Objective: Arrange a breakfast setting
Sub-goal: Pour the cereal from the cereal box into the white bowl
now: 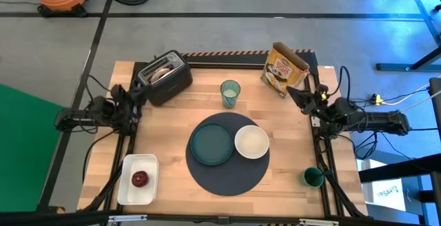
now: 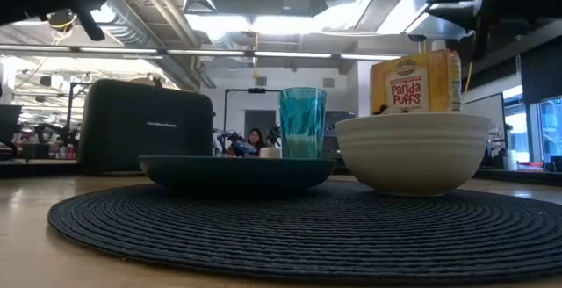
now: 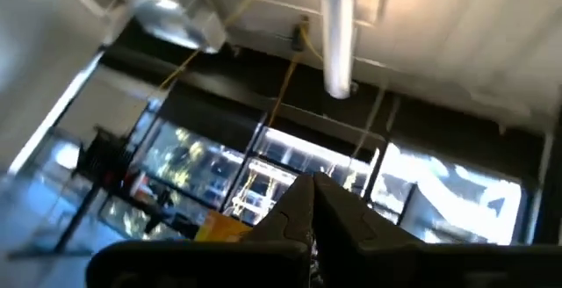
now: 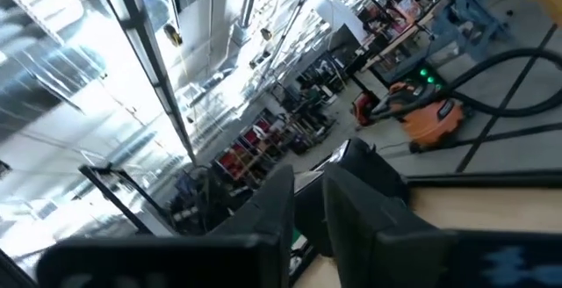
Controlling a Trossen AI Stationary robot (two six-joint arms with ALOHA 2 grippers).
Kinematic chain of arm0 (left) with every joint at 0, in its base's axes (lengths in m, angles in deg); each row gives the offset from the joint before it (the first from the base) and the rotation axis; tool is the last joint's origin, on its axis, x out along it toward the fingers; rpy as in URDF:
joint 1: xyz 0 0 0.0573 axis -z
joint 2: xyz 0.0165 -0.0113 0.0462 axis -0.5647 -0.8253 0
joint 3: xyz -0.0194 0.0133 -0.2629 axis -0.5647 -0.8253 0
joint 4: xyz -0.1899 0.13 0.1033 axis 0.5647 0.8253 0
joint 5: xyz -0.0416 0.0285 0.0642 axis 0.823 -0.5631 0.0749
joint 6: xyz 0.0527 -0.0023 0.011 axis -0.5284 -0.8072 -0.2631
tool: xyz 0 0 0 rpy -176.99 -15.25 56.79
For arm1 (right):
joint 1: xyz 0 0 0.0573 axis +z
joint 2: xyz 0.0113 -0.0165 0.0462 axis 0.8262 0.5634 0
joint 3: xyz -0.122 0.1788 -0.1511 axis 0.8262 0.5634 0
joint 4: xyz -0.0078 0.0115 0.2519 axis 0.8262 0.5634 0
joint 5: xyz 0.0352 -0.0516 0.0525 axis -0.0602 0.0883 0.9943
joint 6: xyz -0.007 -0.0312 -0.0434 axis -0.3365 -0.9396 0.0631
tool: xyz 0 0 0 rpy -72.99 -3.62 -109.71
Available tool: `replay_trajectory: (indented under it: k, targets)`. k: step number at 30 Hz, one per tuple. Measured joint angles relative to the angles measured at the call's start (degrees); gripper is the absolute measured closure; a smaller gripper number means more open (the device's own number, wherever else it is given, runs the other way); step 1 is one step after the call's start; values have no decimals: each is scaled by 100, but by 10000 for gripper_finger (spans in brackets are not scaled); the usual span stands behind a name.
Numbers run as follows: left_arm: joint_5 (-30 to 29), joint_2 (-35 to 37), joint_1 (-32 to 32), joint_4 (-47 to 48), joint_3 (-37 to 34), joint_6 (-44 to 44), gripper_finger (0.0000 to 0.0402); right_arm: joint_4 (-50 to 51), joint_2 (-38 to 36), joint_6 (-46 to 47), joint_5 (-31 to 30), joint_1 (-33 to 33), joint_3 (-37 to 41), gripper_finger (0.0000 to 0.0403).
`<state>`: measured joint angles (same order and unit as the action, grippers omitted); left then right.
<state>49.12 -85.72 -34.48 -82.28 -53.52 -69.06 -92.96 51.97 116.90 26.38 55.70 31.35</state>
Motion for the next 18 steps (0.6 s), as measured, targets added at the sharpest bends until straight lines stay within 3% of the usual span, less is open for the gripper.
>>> replay_trajectory:
  k: [6, 11, 18]
  targets:
    - [-125, -745, 0, 260, 719, 831, 401, 27, 848, -622, 113, 0, -639, 334]
    - [350, -1842, 0, 404, 1689, 848, 401, 35, 1493, -975, -12, 0, -1073, 334]
    - [171, -2852, 1, 647, 2767, 769, 401, 529, 1913, -1612, -241, 0, -1917, 333]
